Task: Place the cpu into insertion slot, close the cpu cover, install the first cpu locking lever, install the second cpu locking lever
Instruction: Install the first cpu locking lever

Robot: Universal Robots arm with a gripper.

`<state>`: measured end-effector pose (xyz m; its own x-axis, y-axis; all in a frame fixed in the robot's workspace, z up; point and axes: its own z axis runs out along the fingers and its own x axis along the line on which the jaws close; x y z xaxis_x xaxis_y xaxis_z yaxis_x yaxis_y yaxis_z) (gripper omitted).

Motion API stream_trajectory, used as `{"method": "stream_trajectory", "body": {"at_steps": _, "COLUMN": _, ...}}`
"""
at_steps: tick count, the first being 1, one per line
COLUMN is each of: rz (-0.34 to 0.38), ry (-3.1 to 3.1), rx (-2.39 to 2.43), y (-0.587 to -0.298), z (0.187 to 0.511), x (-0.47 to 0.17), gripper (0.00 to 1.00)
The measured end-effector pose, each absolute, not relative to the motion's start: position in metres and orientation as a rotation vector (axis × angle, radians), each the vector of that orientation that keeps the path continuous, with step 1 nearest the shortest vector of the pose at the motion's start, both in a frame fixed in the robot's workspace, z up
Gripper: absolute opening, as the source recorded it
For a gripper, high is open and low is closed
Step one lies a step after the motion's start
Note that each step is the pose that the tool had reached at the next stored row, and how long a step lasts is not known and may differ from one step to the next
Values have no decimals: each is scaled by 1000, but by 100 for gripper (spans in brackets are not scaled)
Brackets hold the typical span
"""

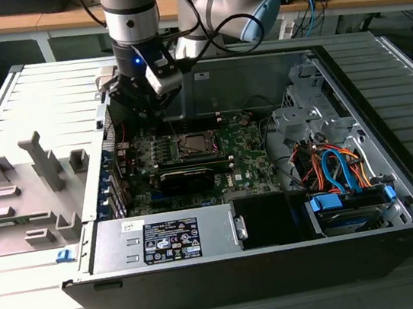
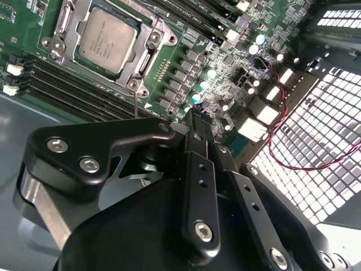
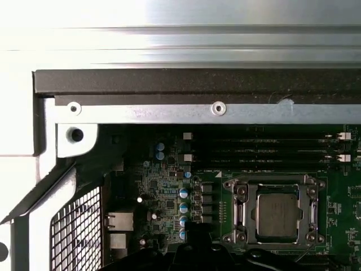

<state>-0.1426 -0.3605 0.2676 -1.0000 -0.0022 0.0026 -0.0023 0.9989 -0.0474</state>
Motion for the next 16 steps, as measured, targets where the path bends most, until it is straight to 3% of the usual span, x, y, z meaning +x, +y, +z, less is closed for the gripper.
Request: {"method": "stream_trajectory", "body": {"at_steps": 16, "rz": 84, "ry": -3138, "rx": 3, "y": -358, "z": 267, "x": -149, "gripper": 11}}
